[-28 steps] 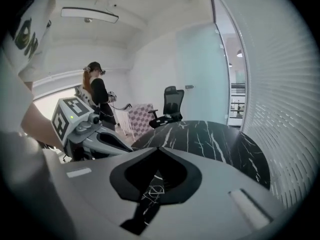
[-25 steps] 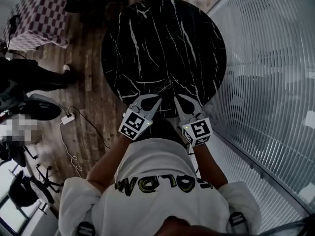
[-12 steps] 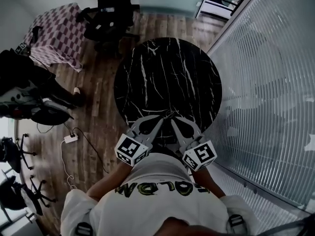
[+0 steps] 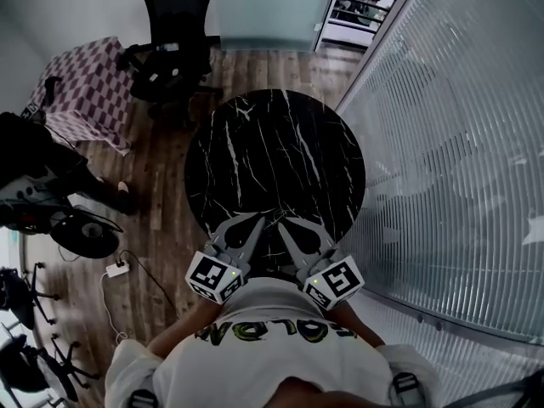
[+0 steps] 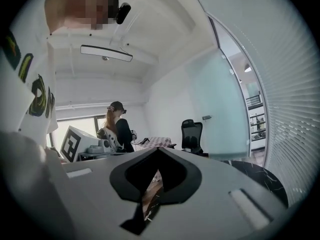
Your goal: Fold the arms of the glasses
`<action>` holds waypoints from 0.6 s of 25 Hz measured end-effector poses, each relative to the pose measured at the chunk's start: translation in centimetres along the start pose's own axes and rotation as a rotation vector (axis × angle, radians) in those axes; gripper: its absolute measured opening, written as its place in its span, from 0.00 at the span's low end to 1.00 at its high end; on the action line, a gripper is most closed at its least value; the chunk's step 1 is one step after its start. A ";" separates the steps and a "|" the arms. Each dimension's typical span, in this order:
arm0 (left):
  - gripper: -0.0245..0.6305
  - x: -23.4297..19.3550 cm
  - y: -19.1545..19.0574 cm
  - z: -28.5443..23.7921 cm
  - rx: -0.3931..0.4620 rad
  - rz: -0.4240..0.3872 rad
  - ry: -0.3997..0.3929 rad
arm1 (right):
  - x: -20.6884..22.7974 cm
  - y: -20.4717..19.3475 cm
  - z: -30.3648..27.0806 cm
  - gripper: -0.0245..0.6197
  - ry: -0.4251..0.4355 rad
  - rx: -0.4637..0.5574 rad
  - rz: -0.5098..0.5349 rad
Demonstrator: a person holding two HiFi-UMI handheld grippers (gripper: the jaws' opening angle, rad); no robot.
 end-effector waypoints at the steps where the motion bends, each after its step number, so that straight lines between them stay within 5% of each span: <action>1: 0.04 0.1 0.2 -0.1 0.005 -0.001 -0.002 | -0.1 0.2 -0.1 0.04 -0.002 0.007 0.001; 15: 0.04 1.2 1.6 -0.1 0.042 -0.012 -0.017 | -0.1 1.3 0.4 0.04 -0.047 0.043 0.034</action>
Point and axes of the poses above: the fingertips, and each gripper's own axes: z backward along the fingers, x to its right, y out of its top, the point moved 1 cm from there along z, backward along the fingers, and after that the axes turned 3 degrees about y, right-handed, at the moved point
